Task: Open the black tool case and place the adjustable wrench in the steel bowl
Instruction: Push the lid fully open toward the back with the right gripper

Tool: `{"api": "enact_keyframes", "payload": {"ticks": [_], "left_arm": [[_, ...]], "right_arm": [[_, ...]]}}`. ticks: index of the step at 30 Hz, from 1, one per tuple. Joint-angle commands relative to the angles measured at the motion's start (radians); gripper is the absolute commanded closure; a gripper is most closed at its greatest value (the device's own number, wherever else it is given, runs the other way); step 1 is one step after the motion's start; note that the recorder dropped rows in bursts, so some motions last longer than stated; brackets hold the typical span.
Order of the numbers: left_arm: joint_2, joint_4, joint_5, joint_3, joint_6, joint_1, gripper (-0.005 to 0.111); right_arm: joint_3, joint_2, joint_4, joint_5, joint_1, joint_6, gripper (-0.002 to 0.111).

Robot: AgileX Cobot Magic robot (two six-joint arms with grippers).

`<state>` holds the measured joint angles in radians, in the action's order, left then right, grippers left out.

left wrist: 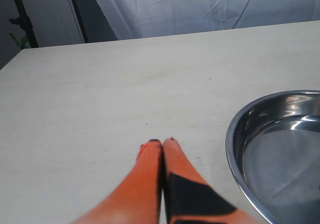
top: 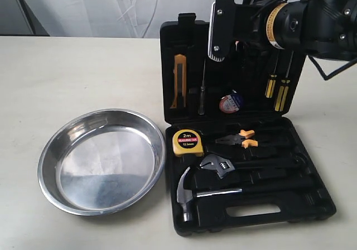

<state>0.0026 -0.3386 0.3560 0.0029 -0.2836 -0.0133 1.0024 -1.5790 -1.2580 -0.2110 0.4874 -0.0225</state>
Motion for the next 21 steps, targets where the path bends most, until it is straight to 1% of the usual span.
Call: {"api": "enact_keyframes", "payload": {"ticks": [1,6,10,11,12,15,16,21], "left_arm": [[-0.003,-0.004,-0.013,-0.003,-0.002,-0.004,0.107],[-0.003,-0.004,-0.013,-0.003,-0.002,-0.004,0.107],[-0.003,-0.004,-0.013,-0.003,-0.002,-0.004,0.107],[-0.003,-0.004,-0.013,-0.003,-0.002,-0.004,0.107],[-0.003,-0.004,-0.013,-0.003,-0.002,-0.004,0.107],[-0.003,-0.004,-0.013,-0.003,-0.002,-0.004,0.107],[-0.003,-0.004,-0.013,-0.003,-0.002,-0.004,0.107],[-0.003,-0.004,-0.013,-0.003,-0.002,-0.004,0.107]], "right_arm": [[-0.020,-0.041,0.023,-0.038,-0.029,-0.052,0.067],[-0.005,-0.041,0.022,-0.055,-0.029,-0.071,0.067],[0.054,-0.041,0.030,-0.055,-0.029,-0.088,0.066],[0.070,-0.041,0.049,-0.055,-0.029,-0.097,0.064],[0.089,-0.041,0.065,-0.052,-0.029,-0.114,0.059],[0.131,-0.041,0.058,-0.060,-0.029,-0.135,0.038],[0.137,-0.041,0.047,-0.064,-0.029,-0.135,0.037],[0.140,-0.041,0.064,-0.082,-0.027,-0.135,0.039]]}}
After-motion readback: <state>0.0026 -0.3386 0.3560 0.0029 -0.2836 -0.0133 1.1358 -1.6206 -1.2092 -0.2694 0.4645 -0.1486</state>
